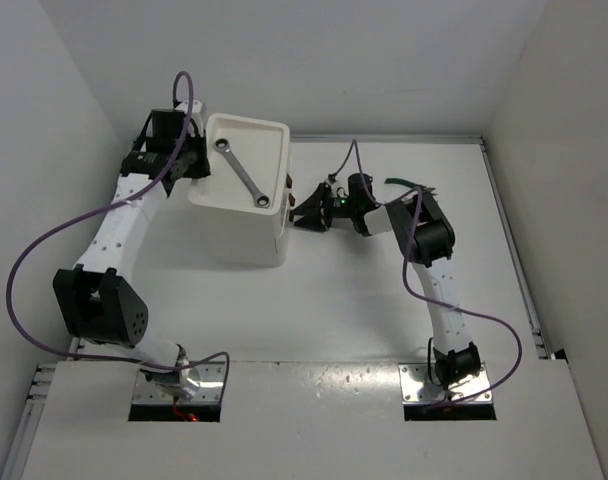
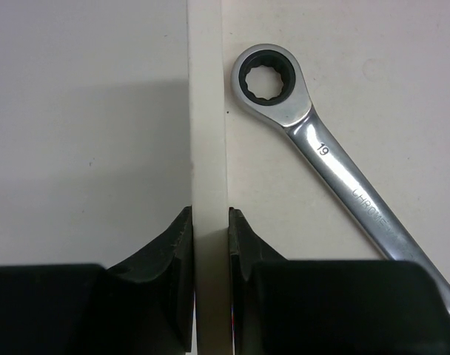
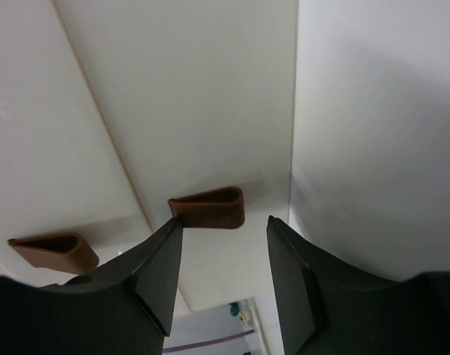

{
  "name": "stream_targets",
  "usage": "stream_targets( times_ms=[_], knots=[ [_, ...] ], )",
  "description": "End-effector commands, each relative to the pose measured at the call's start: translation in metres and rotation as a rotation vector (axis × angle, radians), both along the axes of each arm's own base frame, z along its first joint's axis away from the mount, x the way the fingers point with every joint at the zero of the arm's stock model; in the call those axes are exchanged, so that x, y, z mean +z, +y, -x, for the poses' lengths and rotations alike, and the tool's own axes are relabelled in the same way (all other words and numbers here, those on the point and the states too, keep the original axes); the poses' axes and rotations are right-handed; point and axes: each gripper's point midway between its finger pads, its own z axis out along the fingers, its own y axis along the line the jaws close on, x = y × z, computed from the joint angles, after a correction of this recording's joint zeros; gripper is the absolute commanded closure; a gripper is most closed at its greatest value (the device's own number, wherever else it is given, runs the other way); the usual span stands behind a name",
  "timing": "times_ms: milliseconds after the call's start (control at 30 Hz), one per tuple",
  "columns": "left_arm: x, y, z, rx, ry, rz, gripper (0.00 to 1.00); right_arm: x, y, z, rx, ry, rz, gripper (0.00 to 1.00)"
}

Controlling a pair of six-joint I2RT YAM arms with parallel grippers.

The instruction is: Sort the tools into containers

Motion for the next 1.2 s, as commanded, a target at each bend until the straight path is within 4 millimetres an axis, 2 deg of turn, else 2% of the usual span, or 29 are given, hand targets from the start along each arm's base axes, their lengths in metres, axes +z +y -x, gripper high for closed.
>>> stream_targets(
  times_ms=[0, 233, 333, 367, 433, 500, 600, 667, 700, 767, 800, 833, 867, 900, 933, 1000, 1067, 1167],
  knots=[
    [0.013, -0.001, 0.009, -0.009, -0.010, 0.051, 1.00, 0.030, 0.006, -0.019, -0.044, -0.074, -0.111, 0.50],
    [0.013, -0.001, 0.009, -0.016, -0.009, 0.064, 1.00, 0.019, 0.015, -0.013, -0.039, -0.029, -0.161, 0.50],
    [0.008, -0.001, 0.010, -0.010, 0.010, 0.070, 1.00, 0.015, 0.020, -0.014, -0.043, -0.008, -0.177, 0.62],
    [0.008, -0.002, 0.010, -0.017, 0.011, 0.075, 1.00, 0.017, 0.020, -0.015, -0.044, -0.005, -0.184, 0.74],
    [0.008, 0.001, 0.009, -0.008, 0.011, 0.075, 1.00, 0.016, 0.025, -0.013, -0.036, 0.003, -0.187, 0.89],
    [0.008, 0.005, 0.009, 0.002, 0.012, 0.088, 1.00, 0.016, 0.025, -0.011, -0.023, 0.005, -0.187, 1.00],
    [0.004, 0.016, 0.009, 0.056, 0.022, 0.102, 1.00, 0.029, 0.018, -0.008, -0.030, -0.019, -0.190, 1.00],
    [0.010, 0.026, 0.014, 0.110, 0.006, 0.113, 1.00, 0.032, 0.011, -0.003, -0.031, -0.021, -0.183, 1.00],
    [0.011, 0.039, 0.014, 0.162, -0.014, 0.106, 1.00, 0.045, 0.004, -0.008, -0.042, -0.061, -0.186, 1.00],
    [0.025, 0.048, 0.019, 0.193, -0.056, 0.110, 1.00, 0.046, -0.011, -0.009, -0.059, -0.057, -0.169, 1.00],
    [0.025, 0.057, 0.019, 0.231, -0.068, 0.104, 1.00, 0.048, -0.016, -0.010, -0.069, -0.047, -0.165, 1.00],
    [0.025, 0.058, 0.019, 0.231, -0.069, 0.104, 1.00, 0.053, -0.016, -0.009, -0.068, -0.060, -0.163, 1.00],
    [0.030, 0.064, 0.022, 0.251, -0.082, 0.097, 1.00, 0.047, -0.024, -0.011, -0.081, -0.058, -0.149, 1.00],
    [0.030, 0.063, 0.022, 0.257, -0.082, 0.104, 1.00, 0.052, -0.030, -0.013, -0.085, -0.062, -0.145, 1.00],
    [0.031, 0.067, 0.023, 0.265, -0.092, 0.105, 1.00, 0.046, -0.031, -0.011, -0.085, -0.049, -0.135, 1.00],
    [0.031, 0.069, 0.023, 0.274, -0.093, 0.099, 1.00, 0.050, -0.044, -0.015, -0.101, -0.056, -0.124, 1.00],
    [0.033, 0.074, 0.025, 0.292, -0.103, 0.093, 1.00, 0.046, -0.051, -0.013, -0.114, -0.042, -0.113, 1.00],
    [0.029, 0.074, 0.027, 0.297, -0.101, 0.101, 1.00, 0.040, -0.063, -0.014, -0.122, -0.043, -0.089, 1.00]
  ],
)
